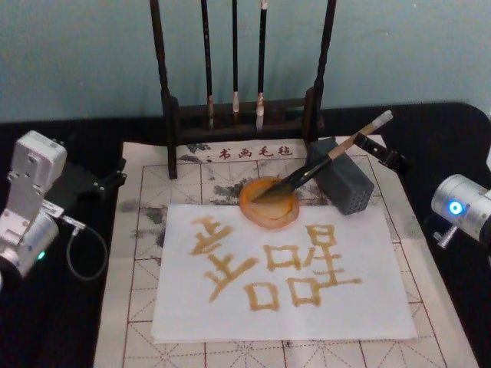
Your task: Pick up the brush from the inkstone, write on the paper, then place the brush back to its original position.
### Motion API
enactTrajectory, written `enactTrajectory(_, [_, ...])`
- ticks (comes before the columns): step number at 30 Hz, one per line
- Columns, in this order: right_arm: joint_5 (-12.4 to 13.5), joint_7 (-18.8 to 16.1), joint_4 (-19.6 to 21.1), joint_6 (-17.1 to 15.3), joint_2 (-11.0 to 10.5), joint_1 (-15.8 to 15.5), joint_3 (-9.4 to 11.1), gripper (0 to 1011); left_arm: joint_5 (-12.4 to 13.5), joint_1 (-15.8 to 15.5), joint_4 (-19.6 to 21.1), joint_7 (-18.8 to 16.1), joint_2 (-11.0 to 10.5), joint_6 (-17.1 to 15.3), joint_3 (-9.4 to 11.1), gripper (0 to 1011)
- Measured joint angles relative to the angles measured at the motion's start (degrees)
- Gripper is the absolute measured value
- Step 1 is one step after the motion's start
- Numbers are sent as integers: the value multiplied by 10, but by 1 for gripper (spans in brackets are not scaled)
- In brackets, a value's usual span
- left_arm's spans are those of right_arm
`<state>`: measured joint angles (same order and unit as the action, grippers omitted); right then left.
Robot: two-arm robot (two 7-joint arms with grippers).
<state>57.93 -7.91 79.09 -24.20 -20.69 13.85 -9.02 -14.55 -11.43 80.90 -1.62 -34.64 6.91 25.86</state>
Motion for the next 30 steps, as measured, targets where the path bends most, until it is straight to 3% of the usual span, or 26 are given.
enactTrajectory(8, [35, 16, -19, -18, 16, 24, -3, 1002, 0, 0, 0, 0, 0, 0, 0, 1001])
enactTrajectory(21, [57, 22, -55, -19, 26, 55, -21, 1002, 0, 0, 0, 0, 0, 0, 0, 1001])
enactTrajectory(30, [74, 15, -109, -14, 36, 92, -32, 1002, 0, 0, 0, 0, 0, 0, 0, 1001])
